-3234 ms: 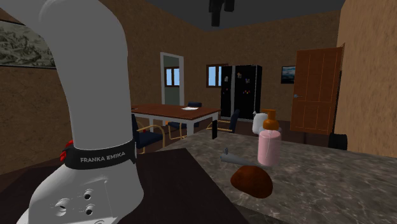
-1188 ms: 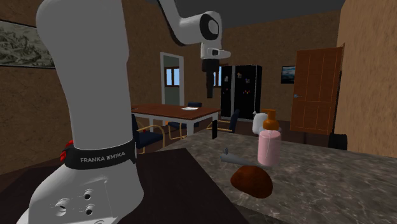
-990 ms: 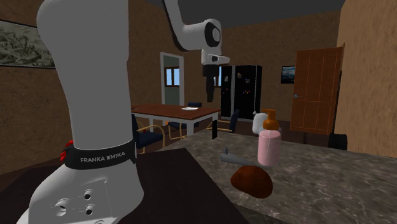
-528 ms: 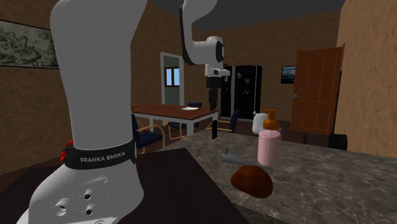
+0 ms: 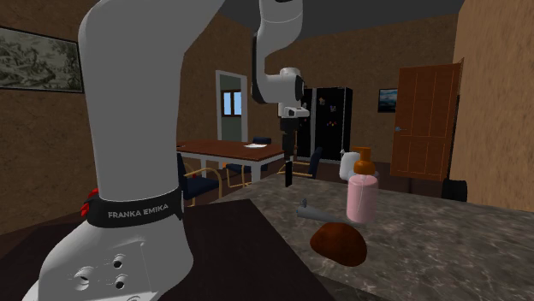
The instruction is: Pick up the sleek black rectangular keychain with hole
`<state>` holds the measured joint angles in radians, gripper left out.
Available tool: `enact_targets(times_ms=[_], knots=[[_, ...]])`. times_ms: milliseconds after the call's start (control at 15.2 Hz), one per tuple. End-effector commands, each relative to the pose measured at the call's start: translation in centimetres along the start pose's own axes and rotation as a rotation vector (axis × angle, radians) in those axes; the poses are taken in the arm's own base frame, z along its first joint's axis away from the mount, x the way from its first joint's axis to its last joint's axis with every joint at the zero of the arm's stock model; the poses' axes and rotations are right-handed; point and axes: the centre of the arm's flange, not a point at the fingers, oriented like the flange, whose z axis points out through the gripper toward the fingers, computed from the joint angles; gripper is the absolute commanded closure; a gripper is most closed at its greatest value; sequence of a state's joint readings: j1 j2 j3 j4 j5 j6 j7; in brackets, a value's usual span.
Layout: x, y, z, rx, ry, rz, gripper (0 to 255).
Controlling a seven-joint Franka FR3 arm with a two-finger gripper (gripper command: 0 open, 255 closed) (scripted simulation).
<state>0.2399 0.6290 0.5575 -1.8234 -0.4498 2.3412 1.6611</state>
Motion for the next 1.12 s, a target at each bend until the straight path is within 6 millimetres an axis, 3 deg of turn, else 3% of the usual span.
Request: enact_targets(times_ms=[0,264,330,924,1056], knots=[[-0.1,0.0,1.1,0.000,0.000,0.001,0],[-0.1,0.0,2.4,0.000,0.000,0.001,0],[-0.1,0.1,2.4,0.000,0.000,0.001,255],[-0.1,0.0,2.4,0.000,0.000,0.001,255],[-0.1,0.0,1.4,0.000,0.000,0.001,255]])
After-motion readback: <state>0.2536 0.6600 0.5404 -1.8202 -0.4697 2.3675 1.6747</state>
